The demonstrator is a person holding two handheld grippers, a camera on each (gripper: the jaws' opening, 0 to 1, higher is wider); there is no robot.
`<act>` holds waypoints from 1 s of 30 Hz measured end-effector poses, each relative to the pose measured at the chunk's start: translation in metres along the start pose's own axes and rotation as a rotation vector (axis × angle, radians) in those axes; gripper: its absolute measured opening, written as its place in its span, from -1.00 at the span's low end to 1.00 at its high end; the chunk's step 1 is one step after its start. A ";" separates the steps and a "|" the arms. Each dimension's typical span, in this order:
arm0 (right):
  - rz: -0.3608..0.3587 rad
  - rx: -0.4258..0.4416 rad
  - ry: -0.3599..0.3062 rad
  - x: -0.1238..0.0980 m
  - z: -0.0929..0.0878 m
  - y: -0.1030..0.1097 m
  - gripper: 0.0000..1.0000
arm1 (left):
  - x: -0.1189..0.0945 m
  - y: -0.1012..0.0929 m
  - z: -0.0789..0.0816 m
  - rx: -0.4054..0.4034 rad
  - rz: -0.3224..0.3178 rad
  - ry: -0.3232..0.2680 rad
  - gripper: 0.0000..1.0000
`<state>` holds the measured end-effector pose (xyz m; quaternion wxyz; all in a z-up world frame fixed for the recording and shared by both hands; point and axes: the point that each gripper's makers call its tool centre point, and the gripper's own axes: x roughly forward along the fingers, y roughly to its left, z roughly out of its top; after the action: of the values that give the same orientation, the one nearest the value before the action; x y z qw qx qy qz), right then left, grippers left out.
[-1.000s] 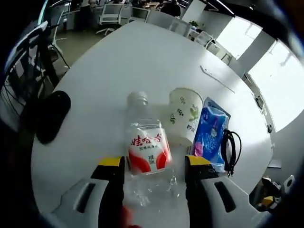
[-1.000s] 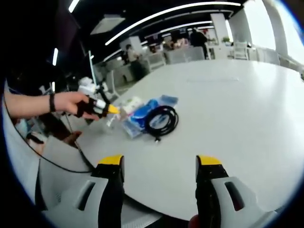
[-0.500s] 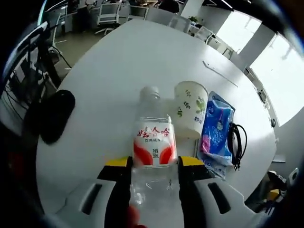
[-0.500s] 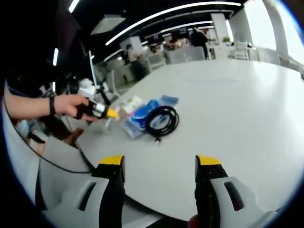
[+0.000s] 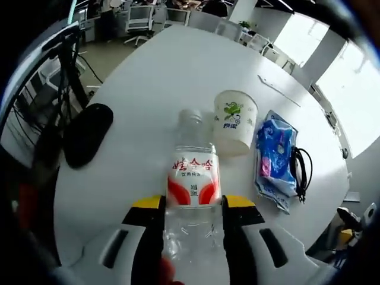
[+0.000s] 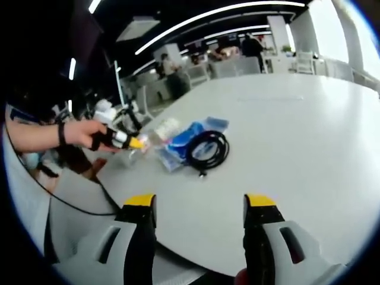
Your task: Arrange the tabletop items into an orderly group along one side of the table until the central work area is clear of visible clutter.
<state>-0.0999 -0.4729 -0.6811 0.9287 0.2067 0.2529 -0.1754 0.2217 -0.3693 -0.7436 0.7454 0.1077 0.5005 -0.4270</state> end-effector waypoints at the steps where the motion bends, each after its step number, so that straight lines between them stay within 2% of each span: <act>1: 0.001 0.001 0.000 0.000 0.000 0.000 0.14 | 0.000 0.000 0.001 -0.001 -0.001 -0.002 -0.26; 8: 0.006 -0.004 0.004 0.001 0.000 0.002 0.14 | 0.000 0.001 0.001 0.009 0.006 0.000 -0.26; 17: 0.000 0.006 0.007 0.000 -0.002 0.000 0.14 | -0.003 0.001 -0.002 0.071 0.013 0.024 -0.24; 21: 0.003 0.005 0.015 0.001 -0.005 0.001 0.14 | -0.002 -0.003 0.010 0.070 0.010 0.012 -0.01; 25: 0.006 0.003 0.023 0.001 -0.007 0.001 0.14 | 0.008 -0.006 0.019 0.087 0.014 0.022 -0.04; 30: -0.002 0.005 0.020 -0.002 -0.004 -0.003 0.14 | 0.019 -0.002 0.019 0.098 0.042 0.064 -0.04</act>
<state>-0.1040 -0.4729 -0.6839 0.9255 0.2105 0.2618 -0.1751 0.2352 -0.3922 -0.7500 0.7317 0.1682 0.5003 -0.4313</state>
